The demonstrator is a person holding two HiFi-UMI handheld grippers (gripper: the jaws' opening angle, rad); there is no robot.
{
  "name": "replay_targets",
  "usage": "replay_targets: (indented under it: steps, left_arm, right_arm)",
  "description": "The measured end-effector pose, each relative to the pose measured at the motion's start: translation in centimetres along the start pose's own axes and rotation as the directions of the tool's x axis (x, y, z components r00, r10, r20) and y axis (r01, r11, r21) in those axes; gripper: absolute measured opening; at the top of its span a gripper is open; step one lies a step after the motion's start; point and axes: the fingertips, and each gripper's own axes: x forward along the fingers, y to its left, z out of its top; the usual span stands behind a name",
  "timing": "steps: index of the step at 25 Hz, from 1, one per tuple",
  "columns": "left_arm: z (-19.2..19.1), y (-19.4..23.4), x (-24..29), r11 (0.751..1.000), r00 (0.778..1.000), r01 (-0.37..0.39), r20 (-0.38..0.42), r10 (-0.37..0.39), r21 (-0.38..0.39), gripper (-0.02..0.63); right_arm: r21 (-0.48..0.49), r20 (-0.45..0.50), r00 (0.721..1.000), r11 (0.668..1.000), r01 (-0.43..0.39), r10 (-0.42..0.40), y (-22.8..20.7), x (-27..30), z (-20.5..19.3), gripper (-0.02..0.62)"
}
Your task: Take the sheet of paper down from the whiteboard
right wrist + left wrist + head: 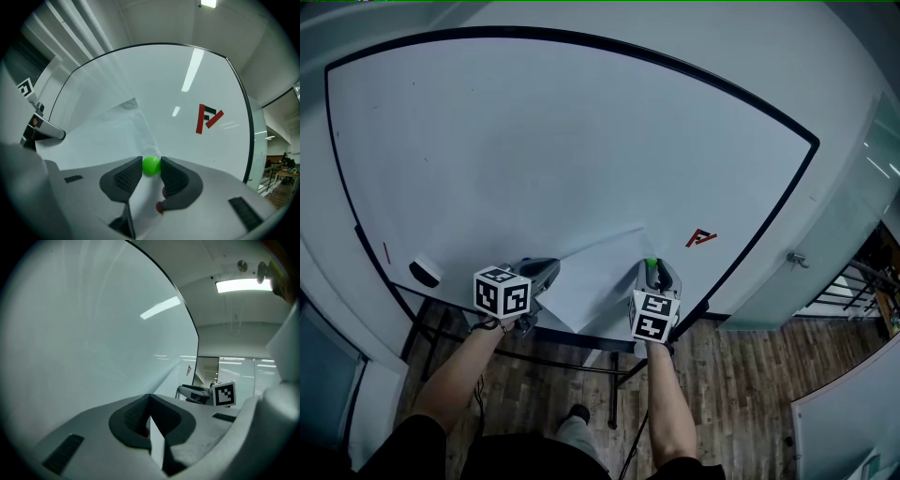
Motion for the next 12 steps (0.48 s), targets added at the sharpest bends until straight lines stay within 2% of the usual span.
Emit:
replay_targets:
  steps: [12]
  left_arm:
    - [-0.1,2.0,-1.1,0.998,0.998,-0.056,0.001,0.056,-0.016,0.02]
  right_arm:
    - [-0.014,-0.01,1.0,1.0,0.006,-0.006,0.0,0.2,-0.2,0.133]
